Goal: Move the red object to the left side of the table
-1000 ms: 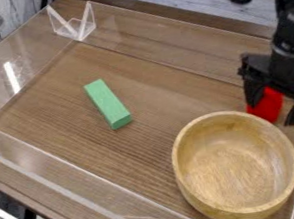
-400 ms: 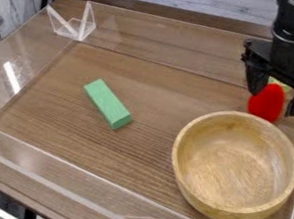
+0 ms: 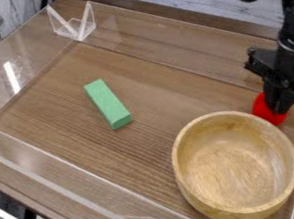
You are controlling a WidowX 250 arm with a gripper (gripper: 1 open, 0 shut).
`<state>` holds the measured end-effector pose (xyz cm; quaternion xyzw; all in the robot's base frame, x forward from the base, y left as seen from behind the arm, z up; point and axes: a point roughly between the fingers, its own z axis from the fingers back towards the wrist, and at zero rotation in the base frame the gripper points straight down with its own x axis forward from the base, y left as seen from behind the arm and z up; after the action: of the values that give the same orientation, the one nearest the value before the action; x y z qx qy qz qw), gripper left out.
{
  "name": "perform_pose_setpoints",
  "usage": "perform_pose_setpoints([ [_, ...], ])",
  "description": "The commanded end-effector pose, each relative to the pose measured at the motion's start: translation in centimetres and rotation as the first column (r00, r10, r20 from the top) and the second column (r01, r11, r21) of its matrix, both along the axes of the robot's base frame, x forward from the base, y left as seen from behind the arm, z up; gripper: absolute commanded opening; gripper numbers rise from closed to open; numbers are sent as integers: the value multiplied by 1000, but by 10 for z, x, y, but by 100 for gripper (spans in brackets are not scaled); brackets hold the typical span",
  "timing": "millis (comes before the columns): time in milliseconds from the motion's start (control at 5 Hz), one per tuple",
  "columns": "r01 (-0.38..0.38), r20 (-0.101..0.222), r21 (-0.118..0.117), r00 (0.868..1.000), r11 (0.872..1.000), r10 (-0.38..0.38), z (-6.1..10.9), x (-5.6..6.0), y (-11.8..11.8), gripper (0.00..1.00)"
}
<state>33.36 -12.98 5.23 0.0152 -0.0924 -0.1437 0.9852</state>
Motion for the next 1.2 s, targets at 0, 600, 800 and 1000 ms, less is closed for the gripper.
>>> perform_pose_setpoints([
  [0,10,141,-17,990,1000,-8,50,-2,7,0],
  [600,16,189,-22,982,1000,-12,77,4,42,100],
  [800,18,164,-29,986,999,-13,65,7,42,100],
  [1000,-2,158,-31,987,1000,7,59,6,37,0],
])
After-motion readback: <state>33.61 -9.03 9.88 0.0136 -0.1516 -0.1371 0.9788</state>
